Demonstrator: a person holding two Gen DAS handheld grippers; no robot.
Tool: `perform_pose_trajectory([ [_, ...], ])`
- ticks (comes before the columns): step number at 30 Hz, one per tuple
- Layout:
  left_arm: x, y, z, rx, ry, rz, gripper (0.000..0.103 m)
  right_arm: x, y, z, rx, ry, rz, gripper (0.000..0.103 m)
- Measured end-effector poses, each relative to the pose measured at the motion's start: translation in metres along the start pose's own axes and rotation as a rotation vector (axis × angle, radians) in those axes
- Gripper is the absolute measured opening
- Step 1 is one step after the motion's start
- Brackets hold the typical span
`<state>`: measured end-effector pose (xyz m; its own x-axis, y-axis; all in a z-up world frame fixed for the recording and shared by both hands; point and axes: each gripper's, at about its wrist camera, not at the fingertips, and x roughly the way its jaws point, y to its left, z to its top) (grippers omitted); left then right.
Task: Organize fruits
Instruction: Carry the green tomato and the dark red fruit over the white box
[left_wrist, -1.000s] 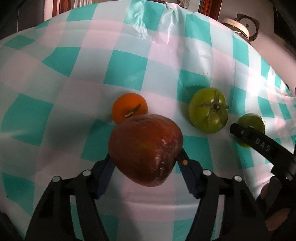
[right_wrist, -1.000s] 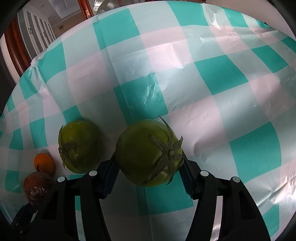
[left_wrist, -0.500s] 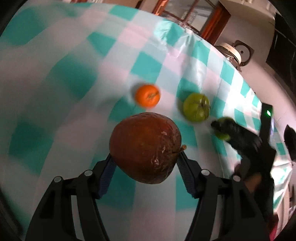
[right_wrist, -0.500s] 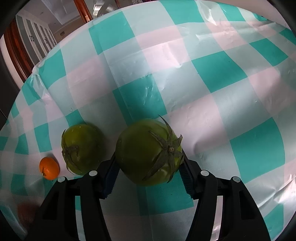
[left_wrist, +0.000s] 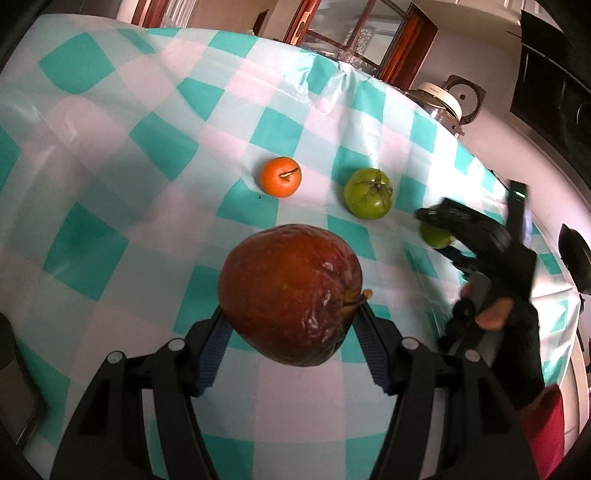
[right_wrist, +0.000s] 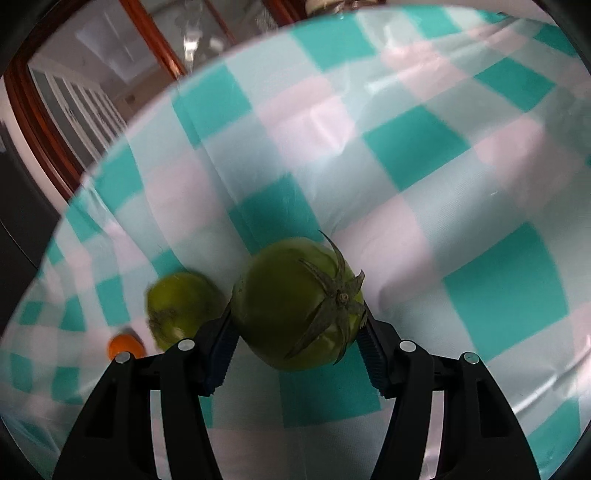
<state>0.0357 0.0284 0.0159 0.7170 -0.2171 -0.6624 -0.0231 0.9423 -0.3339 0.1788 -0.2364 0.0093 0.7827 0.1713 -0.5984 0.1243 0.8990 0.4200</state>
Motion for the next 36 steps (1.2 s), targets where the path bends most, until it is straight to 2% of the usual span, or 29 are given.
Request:
perform_pose_trajectory([
  [2,0.001,0.0,0.001,-0.003,0.003,0.004,0.064,-0.021,-0.004,-0.011,0.013,-0.042,0.007,0.059],
  [6,-0.001,-0.004,0.0,0.021,0.007,0.01,0.064,-0.075,-0.01,-0.054,0.048,-0.052,0.053,0.059],
  [11,-0.009,-0.011,-0.005,0.059,0.006,-0.011,0.064,-0.145,-0.012,-0.107,0.034,-0.097,0.081,0.059],
  [17,-0.029,-0.02,-0.023,0.122,-0.004,-0.033,0.065,-0.206,-0.015,-0.154,0.007,-0.067,0.146,0.059],
  [21,-0.045,-0.027,-0.042,0.161,-0.004,-0.048,0.064,-0.237,-0.026,-0.182,-0.032,-0.034,0.127,0.059],
  [25,-0.065,-0.038,-0.061,0.192,-0.025,-0.059,0.065,-0.275,-0.042,-0.202,-0.053,-0.048,0.099,0.059],
  [30,-0.089,-0.067,-0.09,0.268,-0.043,-0.091,0.065,-0.335,-0.075,-0.215,-0.073,-0.121,0.03,0.059],
  [36,-0.115,-0.122,-0.126,0.38,-0.015,-0.194,0.064,-0.403,-0.138,-0.236,-0.026,-0.206,-0.099,0.059],
])
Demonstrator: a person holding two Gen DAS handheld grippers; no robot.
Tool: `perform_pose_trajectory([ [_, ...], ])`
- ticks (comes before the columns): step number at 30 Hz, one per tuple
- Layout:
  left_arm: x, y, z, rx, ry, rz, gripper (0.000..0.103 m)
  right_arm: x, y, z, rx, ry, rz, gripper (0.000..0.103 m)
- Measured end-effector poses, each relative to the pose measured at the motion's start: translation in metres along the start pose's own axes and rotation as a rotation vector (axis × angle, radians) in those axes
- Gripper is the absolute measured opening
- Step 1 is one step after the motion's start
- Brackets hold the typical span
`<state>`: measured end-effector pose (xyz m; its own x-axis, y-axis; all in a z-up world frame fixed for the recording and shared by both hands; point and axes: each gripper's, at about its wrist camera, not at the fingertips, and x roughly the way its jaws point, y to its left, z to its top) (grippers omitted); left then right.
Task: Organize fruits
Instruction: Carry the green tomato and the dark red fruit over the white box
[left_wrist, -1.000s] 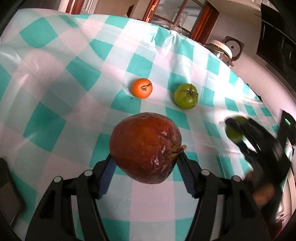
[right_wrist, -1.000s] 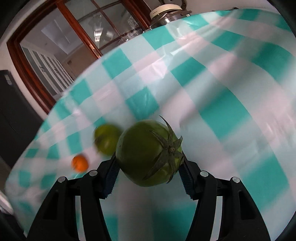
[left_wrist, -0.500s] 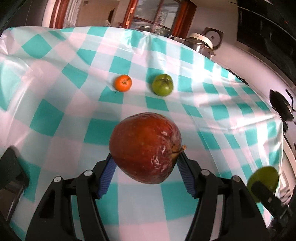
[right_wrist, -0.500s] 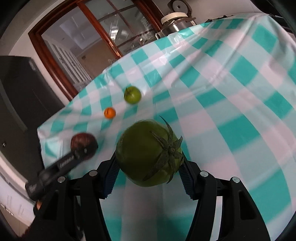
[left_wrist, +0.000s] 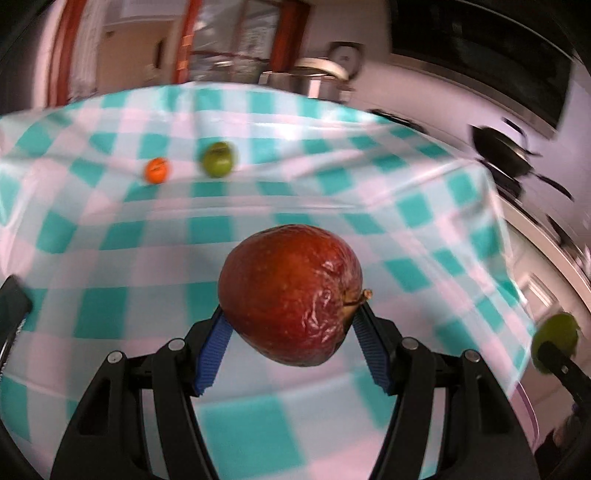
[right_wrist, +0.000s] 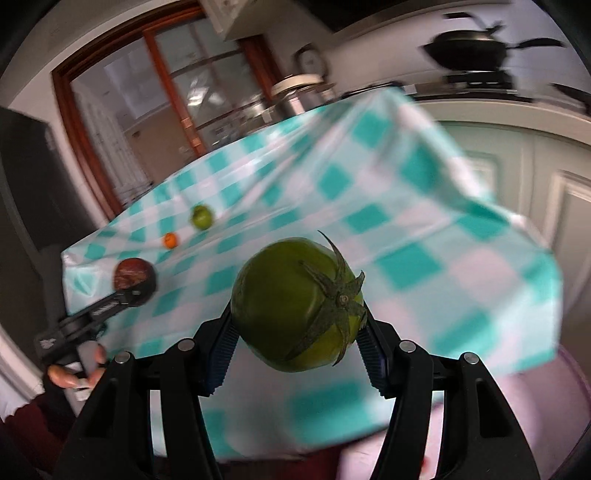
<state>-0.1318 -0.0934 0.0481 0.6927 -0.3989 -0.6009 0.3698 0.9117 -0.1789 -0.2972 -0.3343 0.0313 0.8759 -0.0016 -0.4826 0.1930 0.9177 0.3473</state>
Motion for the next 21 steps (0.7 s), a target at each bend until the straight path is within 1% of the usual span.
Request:
perform_pose_trajectory([
  [3,-0.007,-0.039,-0.007,0.072,0.01,-0.094,0.064,-0.024,-0.041,-0.012,0.06,-0.017,-0.068,0.059],
  [4,-0.011,-0.057,-0.011,0.101,0.022,-0.147,0.064,-0.029,-0.052,-0.015,0.074,-0.018,-0.087,0.059],
  [6,-0.013,-0.08,-0.018,0.147,0.034,-0.205,0.064,-0.041,-0.077,-0.026,0.117,-0.021,-0.143,0.059],
  [8,-0.018,-0.113,-0.03,0.224,0.049,-0.278,0.064,-0.05,-0.101,-0.038,0.155,-0.013,-0.199,0.059],
  [11,-0.019,-0.15,-0.048,0.306,0.088,-0.376,0.064,-0.055,-0.131,-0.057,0.191,0.02,-0.283,0.059],
  [12,-0.019,-0.166,-0.056,0.342,0.11,-0.411,0.064,-0.054,-0.141,-0.063,0.207,0.035,-0.308,0.059],
  [16,-0.014,-0.213,-0.088,0.458,0.191,-0.495,0.064,-0.042,-0.17,-0.08,0.26,0.099,-0.358,0.059],
  [17,-0.012,-0.225,-0.098,0.493,0.218,-0.517,0.064,-0.034,-0.179,-0.085,0.272,0.129,-0.375,0.059],
  [19,-0.005,-0.244,-0.117,0.544,0.28,-0.551,0.064,-0.023,-0.19,-0.091,0.276,0.176,-0.4,0.059],
  [21,0.006,-0.265,-0.14,0.605,0.369,-0.587,0.064,-0.007,-0.203,-0.096,0.277,0.235,-0.425,0.059],
])
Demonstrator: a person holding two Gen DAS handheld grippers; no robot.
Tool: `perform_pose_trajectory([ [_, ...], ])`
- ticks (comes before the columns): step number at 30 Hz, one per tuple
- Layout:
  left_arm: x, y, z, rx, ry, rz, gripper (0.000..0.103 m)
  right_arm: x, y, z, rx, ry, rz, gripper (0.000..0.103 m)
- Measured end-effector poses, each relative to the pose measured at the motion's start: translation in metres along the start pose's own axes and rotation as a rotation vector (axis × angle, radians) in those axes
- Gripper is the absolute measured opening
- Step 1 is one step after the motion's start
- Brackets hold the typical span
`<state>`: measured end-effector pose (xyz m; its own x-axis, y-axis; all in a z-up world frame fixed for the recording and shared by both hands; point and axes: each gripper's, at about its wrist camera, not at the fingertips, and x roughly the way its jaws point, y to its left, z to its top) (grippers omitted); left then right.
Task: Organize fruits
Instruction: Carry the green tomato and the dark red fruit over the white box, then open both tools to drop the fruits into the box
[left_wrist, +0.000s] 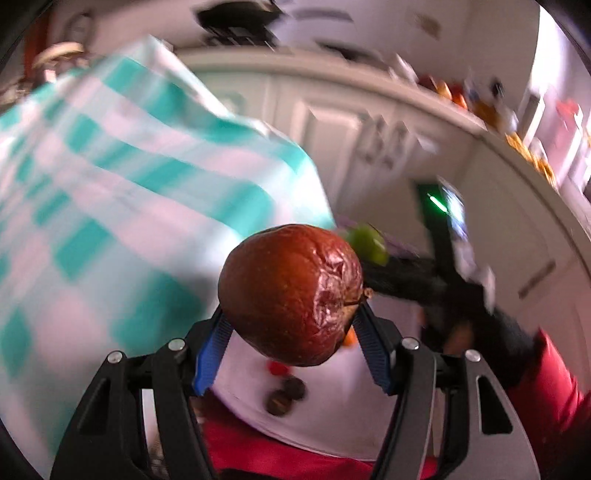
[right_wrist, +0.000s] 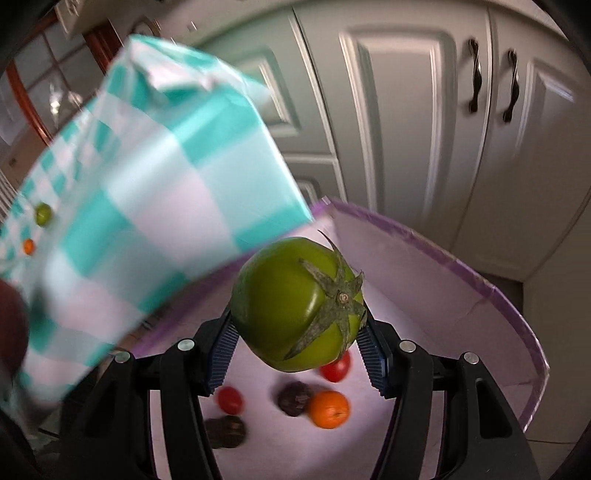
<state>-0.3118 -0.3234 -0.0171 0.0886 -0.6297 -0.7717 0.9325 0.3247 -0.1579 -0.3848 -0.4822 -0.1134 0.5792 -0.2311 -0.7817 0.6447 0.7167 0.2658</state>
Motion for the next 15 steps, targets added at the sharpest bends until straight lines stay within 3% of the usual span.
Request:
perform_pose_trajectory([
  [6,0.084,-0.029,-0.012,0.127,0.262,-0.143,0.064,0.048,-0.019,0.001,0.01,0.129,-0.062,0.059],
  [11,0.138,-0.053,-0.037,0.27,0.466,-0.214,0.062,0.077,-0.025,0.0,0.026,0.203,-0.099,0.059],
  [12,0.144,-0.057,-0.041,0.291,0.491,-0.221,0.059,0.081,-0.024,-0.001,0.026,0.213,-0.102,0.059],
  [14,0.155,-0.068,-0.051,0.353,0.541,-0.233,0.036,0.09,-0.026,-0.001,0.026,0.229,-0.108,0.059],
  [15,0.162,-0.072,-0.055,0.374,0.588,-0.261,0.036,0.093,-0.025,-0.001,0.026,0.234,-0.11,0.059],
])
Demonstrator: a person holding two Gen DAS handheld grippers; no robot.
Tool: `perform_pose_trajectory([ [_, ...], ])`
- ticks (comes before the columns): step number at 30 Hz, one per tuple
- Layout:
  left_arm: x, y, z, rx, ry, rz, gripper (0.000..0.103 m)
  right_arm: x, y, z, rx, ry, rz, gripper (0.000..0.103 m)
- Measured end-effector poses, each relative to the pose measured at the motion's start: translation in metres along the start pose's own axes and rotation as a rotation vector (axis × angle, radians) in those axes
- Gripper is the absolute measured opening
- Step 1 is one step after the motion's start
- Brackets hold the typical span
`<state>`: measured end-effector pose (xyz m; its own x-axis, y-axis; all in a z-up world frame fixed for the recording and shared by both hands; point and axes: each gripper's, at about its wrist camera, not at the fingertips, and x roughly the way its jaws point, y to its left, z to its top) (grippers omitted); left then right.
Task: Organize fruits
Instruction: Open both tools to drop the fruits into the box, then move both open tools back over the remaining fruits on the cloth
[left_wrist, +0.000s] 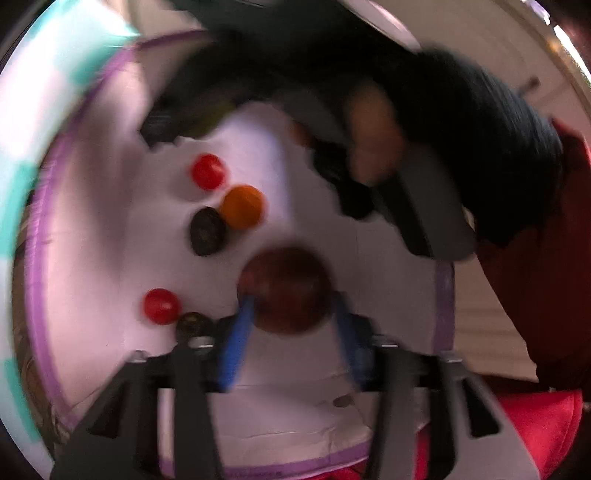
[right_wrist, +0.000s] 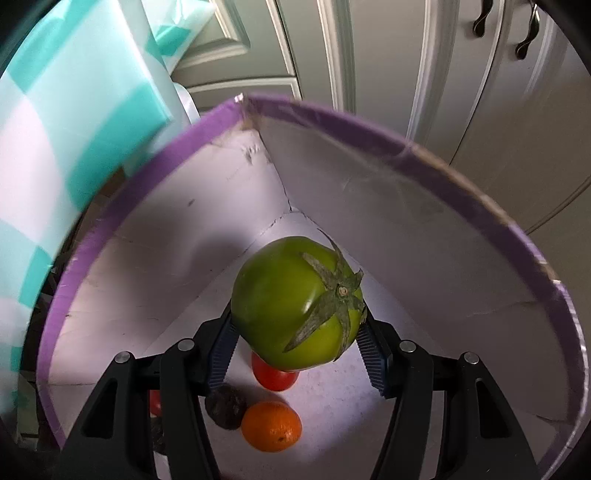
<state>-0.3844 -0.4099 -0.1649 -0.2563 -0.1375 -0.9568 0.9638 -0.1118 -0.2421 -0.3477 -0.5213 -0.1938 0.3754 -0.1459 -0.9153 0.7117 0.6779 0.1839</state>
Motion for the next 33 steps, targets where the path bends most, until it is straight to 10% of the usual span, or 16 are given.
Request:
perform_pose_trajectory([
  [8,0.025,0.01,0.0,-0.025,0.097,0.012,0.043,0.023,-0.003,-0.004,0.034,0.046,-0.011,0.059],
  [14,0.006,0.025,-0.012,-0.062,0.028,0.012,0.051,0.028,-0.006,-0.006,0.069,0.052,0.0,0.059],
  [20,-0.076,0.023,-0.04,-0.046,-0.306,0.147,0.086,0.001,-0.014,-0.002,0.096,-0.093,0.046,0.073],
  [28,-0.214,0.039,-0.121,-0.228,-0.762,0.35,0.101,-0.102,0.012,-0.017,0.087,-0.349,0.134,0.078],
  [33,-0.281,0.079,-0.185,-0.469,-0.912,0.432,0.101,-0.17,0.061,-0.013,-0.044,-0.484,0.203,0.083],
])
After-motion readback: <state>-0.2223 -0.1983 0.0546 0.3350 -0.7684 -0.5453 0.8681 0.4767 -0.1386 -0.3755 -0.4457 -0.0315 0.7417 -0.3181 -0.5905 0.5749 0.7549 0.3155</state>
